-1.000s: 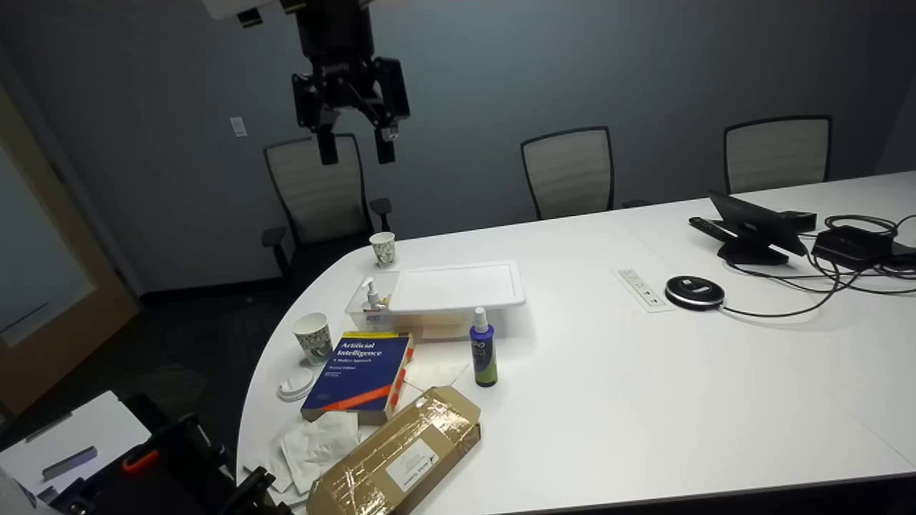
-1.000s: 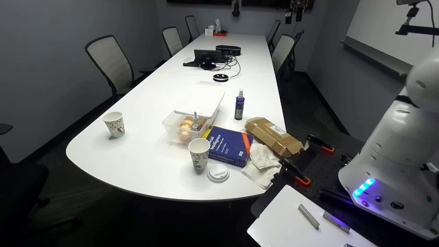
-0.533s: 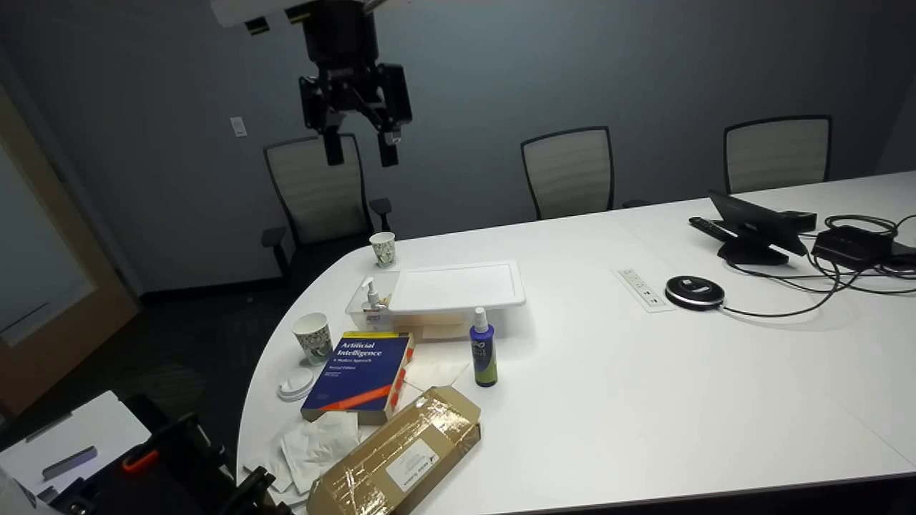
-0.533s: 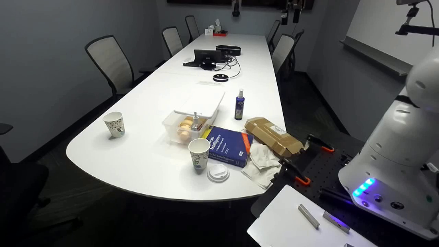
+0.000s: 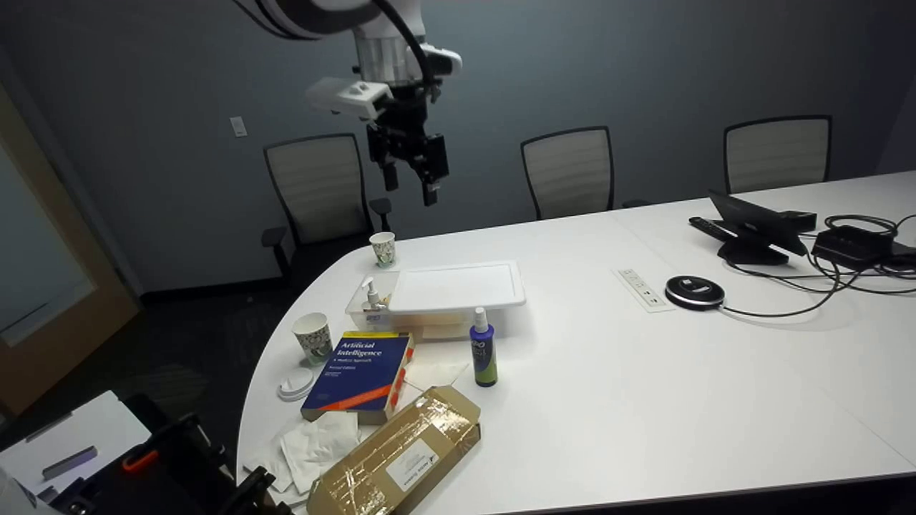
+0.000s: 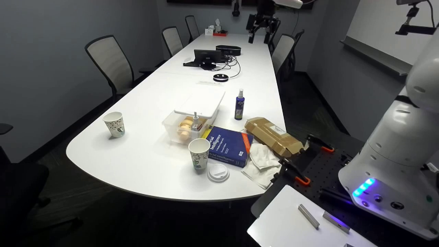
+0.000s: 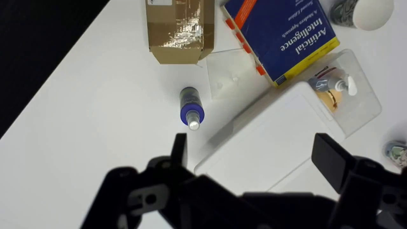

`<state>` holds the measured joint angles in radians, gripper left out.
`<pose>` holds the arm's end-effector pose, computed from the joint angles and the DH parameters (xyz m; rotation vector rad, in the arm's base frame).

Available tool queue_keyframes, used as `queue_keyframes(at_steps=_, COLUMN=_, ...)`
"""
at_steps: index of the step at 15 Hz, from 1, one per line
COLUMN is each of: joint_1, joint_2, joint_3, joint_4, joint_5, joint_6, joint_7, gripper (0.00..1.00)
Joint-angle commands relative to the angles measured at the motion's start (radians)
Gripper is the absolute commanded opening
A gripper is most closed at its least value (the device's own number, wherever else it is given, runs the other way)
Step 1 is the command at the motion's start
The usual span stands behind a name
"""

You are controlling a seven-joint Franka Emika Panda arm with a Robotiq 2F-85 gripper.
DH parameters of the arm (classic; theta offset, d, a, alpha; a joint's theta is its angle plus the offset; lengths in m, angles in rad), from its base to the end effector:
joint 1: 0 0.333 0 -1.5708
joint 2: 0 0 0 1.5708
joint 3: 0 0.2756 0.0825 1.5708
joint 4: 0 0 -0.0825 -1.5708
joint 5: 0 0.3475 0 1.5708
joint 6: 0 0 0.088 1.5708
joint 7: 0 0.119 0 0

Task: Move the bottle to the left

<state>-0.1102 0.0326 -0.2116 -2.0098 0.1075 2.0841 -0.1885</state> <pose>0.5064 -0.1614 0.4068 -3.0528 0.2815 -0.0972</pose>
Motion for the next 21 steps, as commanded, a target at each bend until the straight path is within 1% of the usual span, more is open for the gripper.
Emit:
queue_keyframes(at_steps=1, joint_1=-0.017, joint_2=0.179, joint_3=0.032, joint_4=0.090, joint_5=0.021, joint_6=0.096, joint_7=0.084, gripper=1.00)
queue_keyframes(at_steps=4, joint_1=-0.026, joint_2=0.314, joint_3=0.042, joint_4=0.146, joint_5=0.012, joint_6=0.173, joint_7=0.148, gripper=1.00)
queue_keyframes(at_steps=6, joint_1=-0.038, joint_2=0.400, joint_3=0.049, joint_4=0.190, joint_5=0.021, joint_6=0.193, joint_7=0.172, gripper=1.00)
queue_keyframes(at_steps=9, joint_1=-0.068, joint_2=0.498, joint_3=0.065, joint_4=0.249, joint_5=0.040, joint_6=0.190, joint_7=0.196, gripper=1.00)
queue_keyframes(at_steps=14, joint_1=-0.118, joint_2=0.621, joint_3=0.105, joint_4=0.340, joint_5=0.097, joint_6=0.189, joint_7=0.183, gripper=1.00)
queue_keyframes(at_steps=21, joint_1=-0.130, joint_2=0.731, joint_3=0.116, joint_4=0.431, joint_5=0.091, joint_6=0.189, joint_7=0.197, gripper=1.00)
